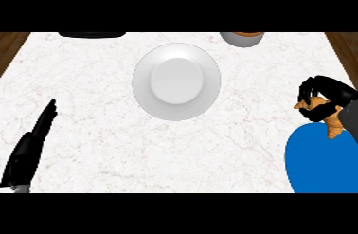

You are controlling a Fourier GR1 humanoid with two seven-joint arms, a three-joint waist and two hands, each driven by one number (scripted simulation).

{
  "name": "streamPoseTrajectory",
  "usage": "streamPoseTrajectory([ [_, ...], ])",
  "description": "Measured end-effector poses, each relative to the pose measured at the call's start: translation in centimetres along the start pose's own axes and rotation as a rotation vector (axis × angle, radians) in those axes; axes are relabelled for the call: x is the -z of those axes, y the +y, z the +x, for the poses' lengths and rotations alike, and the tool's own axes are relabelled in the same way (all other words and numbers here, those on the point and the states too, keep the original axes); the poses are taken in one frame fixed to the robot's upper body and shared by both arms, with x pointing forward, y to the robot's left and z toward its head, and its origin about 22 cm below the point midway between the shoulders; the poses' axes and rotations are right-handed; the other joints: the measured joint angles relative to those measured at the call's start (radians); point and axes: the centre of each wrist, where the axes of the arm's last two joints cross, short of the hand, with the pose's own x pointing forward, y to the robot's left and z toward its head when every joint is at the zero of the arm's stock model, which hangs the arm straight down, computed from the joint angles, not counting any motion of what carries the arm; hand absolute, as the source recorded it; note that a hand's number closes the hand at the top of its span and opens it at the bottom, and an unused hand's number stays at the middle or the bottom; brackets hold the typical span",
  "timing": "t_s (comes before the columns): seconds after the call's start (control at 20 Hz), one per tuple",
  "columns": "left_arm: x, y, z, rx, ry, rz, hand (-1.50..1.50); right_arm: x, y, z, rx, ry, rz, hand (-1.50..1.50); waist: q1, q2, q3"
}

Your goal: Pick the croissant from the plate and place it in the plate

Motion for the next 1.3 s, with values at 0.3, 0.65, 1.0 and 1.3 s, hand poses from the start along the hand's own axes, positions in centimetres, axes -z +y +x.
streamPoseTrajectory([
  [0.3,-0.1,0.1,0.0,-0.005,0.005,0.005,0.00,1.2,-0.8,1.8,-0.016,0.182,-0.327,1.50,-0.007,-0.005,0.000],
  [0.65,-0.9,0.3,-0.2,-0.002,0.019,0.018,0.00,2.2,-4.4,6.2,-0.031,0.083,-0.634,1.50,-0.029,-0.017,-0.001],
  [1.0,-1.4,0.7,-0.8,0.002,0.042,0.035,0.00,2.0,-6.5,13.1,0.033,-0.215,-0.710,1.50,-0.052,-0.024,-0.001],
  [1.3,-1.3,0.3,-0.6,0.002,0.037,0.030,0.00,0.0,-7.1,19.8,0.079,-0.359,-0.681,1.50,-0.045,-0.020,-0.001],
])
